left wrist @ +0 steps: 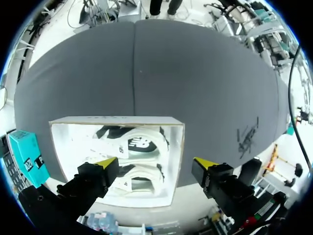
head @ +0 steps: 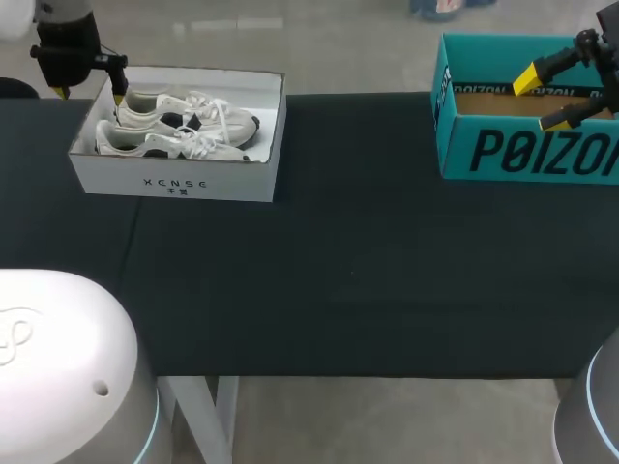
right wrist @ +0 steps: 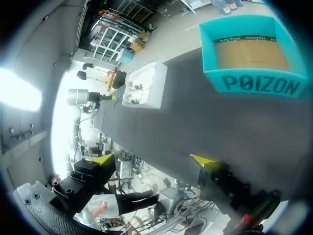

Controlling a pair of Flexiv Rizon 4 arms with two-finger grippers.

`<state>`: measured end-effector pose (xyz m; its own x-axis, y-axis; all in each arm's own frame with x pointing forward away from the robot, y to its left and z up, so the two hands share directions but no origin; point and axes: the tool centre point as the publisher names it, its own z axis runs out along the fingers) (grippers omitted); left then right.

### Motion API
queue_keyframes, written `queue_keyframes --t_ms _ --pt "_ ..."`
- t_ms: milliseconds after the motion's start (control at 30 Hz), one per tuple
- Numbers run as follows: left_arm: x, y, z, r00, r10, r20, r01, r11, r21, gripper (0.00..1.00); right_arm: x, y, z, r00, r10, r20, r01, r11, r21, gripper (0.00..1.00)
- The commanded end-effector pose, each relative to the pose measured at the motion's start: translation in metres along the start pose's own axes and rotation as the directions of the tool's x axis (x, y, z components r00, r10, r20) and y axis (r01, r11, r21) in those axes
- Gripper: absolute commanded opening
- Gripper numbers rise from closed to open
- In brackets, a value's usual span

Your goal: Take the shoe out of the shoebox, open the shoe tongue, remove and reinsert the insole, then place the shoe into the shoebox

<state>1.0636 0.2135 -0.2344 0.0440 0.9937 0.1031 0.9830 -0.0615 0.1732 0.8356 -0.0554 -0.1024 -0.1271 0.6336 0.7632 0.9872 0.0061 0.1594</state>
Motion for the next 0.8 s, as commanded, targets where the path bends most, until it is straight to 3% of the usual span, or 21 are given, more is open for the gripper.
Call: queue_keyframes --t_ms 33,400,800 --pt "-0.005 0.0 0.027 1.0 -0.005 0.005 0.005 1.0 0.029 1.0 -0.001 0.002 0.0 1.0 0.0 0.002 0.0 1.0 0.003 1.0" --pt "0.012 0.013 0.056 1.0 0.003 -0.006 -0.003 1.0 0.019 1.0 -0.001 0.002 0.0 1.0 0.0 0.002 0.0 1.0 0.003 1.0" --pt "0.002 0.003 0.09 0.999 0.03 0.021 -0.031 0.997 0.073 1.0 -0.001 0.002 0.0 1.0 0.0 0.002 0.0 1.0 0.003 1.0"
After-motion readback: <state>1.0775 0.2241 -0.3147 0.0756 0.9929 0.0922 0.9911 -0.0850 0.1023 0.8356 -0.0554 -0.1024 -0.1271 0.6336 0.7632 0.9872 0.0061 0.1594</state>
